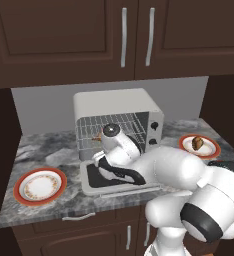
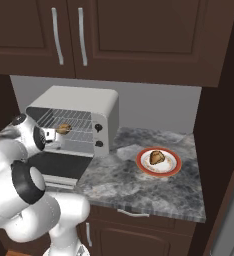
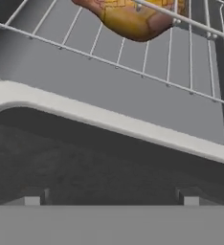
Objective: Open the toaster oven door. Place the bread on the top rack in the toaster oven and place the chicken drumstick on the bottom rack.
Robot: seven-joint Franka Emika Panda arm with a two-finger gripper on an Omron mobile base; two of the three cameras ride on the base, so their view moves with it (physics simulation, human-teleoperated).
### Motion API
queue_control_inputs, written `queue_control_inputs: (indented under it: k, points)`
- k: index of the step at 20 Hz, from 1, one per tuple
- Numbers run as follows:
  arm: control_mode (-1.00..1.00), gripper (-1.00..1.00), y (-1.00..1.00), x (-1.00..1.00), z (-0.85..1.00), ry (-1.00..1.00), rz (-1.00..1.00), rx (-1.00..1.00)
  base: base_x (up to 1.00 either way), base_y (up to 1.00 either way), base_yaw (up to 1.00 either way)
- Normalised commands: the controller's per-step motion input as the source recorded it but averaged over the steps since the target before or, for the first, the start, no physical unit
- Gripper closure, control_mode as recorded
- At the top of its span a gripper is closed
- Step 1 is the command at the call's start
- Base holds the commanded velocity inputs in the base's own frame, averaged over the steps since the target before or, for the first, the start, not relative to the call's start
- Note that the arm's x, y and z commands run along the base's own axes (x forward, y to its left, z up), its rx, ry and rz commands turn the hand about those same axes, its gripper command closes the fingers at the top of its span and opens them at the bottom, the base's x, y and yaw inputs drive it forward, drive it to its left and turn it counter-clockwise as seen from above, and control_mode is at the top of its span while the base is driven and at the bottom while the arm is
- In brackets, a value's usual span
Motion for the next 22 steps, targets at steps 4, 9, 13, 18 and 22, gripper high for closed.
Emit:
queue_control_inputs:
  k: [4, 9, 13, 18, 22]
  points:
    - [-1.0, -1.0, -0.04, -0.29, 0.38, 0.21, 0.34, -0.43, 0.0, 0.0, 0.0]
    - [-1.0, -1.0, -0.07, -0.27, 0.17, 0.01, 0.4, -0.41, 0.0, 0.0, 0.0]
    - [-1.0, -1.0, -0.02, -0.03, 0.28, 0.22, 0.47, -0.41, 0.0, 0.0, 0.0]
    - [-1.0, -1.0, -0.09, -0.04, 0.24, 0.27, 0.5, -0.43, 0.0, 0.0, 0.0]
    - [-1.0, -1.0, -0.16, 0.05, 0.02, 0.3, 0.46, -0.41, 0.0, 0.0, 0.0]
